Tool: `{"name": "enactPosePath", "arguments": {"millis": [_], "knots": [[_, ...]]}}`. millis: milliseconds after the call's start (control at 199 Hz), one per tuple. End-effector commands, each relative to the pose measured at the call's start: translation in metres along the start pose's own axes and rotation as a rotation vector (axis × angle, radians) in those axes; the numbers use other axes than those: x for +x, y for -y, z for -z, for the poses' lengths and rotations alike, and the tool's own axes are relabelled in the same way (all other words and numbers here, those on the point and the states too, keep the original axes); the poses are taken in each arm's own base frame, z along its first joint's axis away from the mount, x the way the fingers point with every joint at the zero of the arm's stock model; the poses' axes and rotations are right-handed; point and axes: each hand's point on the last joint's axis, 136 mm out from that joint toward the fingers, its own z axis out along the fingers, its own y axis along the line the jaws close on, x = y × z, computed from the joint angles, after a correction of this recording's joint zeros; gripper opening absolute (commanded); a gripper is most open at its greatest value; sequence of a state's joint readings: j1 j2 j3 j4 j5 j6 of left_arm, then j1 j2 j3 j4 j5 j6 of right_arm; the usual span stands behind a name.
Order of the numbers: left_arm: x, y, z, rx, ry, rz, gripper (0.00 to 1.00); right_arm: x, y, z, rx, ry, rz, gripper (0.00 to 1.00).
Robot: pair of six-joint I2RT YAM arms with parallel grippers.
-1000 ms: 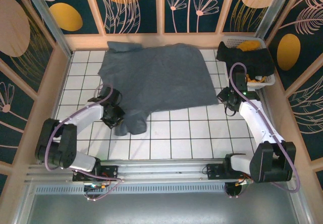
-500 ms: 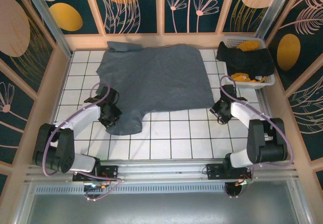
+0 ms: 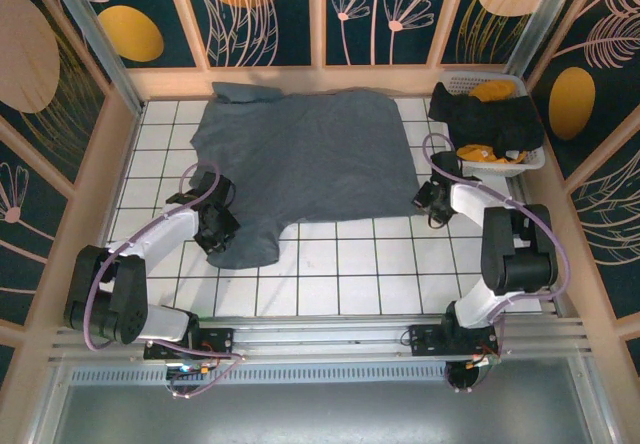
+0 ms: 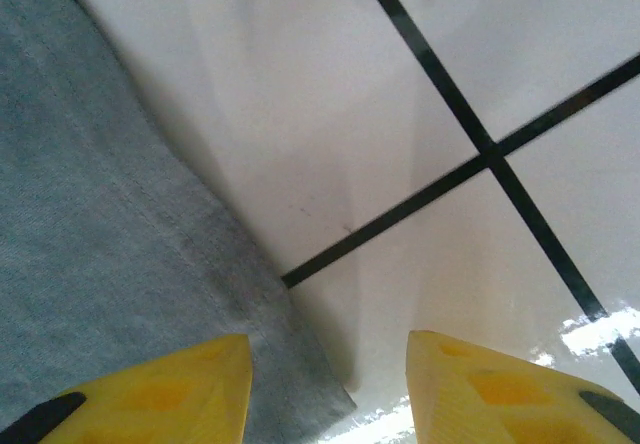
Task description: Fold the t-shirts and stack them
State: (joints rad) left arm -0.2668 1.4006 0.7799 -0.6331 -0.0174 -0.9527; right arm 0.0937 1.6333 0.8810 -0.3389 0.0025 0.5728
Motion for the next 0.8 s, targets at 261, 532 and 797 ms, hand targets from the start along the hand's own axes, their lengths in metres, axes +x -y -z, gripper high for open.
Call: {"name": "enactPosePath", "arguments": {"millis": [261, 532, 797], "knots": [[-0.005, -0.004, 0.006, -0.021, 0.027, -0.022, 0.0, 0.017, -0.013, -0.021, 0.031, -0.078, 0.058, 0.22], [-0.005, -0.006, 0.021, -0.034, 0.029, -0.064, 0.0, 0.015, 0.006, 0.004, 0.103, -0.03, -0.023, 0.0], [0.041, -0.034, 0.025, -0.033, -0.13, -0.098, 0.0, 0.061, 0.044, 0.035, 0.138, -0.08, -0.085, 0.0]]}}
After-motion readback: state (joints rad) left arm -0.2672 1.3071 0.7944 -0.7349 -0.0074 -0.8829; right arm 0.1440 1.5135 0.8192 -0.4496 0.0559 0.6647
